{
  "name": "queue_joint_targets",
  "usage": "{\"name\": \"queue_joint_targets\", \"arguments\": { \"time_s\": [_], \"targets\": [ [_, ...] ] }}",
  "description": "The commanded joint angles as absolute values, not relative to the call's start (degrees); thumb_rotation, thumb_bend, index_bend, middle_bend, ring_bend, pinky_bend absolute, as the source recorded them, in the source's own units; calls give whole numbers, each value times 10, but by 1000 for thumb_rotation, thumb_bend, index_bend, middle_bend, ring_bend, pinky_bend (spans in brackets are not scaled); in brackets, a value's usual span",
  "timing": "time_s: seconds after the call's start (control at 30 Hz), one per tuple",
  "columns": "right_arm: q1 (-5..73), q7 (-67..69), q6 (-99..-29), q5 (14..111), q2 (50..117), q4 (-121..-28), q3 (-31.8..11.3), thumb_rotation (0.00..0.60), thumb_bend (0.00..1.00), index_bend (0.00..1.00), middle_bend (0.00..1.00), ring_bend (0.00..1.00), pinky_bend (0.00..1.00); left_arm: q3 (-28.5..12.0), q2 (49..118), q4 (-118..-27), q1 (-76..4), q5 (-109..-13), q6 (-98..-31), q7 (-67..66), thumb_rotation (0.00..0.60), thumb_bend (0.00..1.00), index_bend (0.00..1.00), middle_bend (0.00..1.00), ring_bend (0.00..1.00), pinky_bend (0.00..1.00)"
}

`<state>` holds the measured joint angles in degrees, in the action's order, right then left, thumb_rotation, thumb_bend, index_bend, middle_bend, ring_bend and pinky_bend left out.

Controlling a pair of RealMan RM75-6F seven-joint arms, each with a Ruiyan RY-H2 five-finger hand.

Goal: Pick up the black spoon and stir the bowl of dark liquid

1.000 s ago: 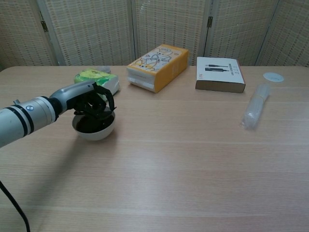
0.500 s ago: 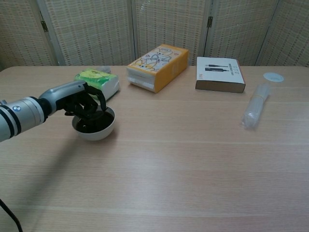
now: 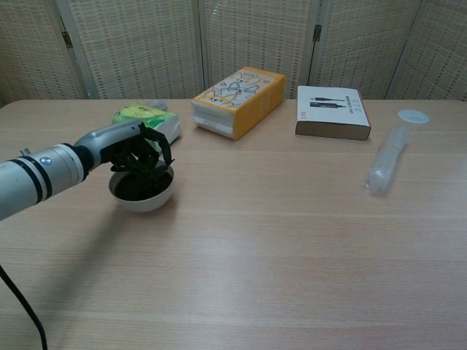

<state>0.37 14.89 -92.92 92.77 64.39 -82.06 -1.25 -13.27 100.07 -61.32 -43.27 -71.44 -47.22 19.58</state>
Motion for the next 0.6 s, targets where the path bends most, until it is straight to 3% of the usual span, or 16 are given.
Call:
{"name": "queue_joint_targets", "arguments": {
  "time_s": [0.03,0.6],
  "targets": [
    [4,149,-929,928,644,-820,-13,600,156,162,241,284,289,-140,1002,-603,-435,-705,-468,194,600,490,655,834,786,948],
    [5,151,-932,932,645,-819,-12,600,157,162,241,284,289,-109,954,-678,-400,-734,-494,208,600,490,656,834,786,948]
  ]
}}
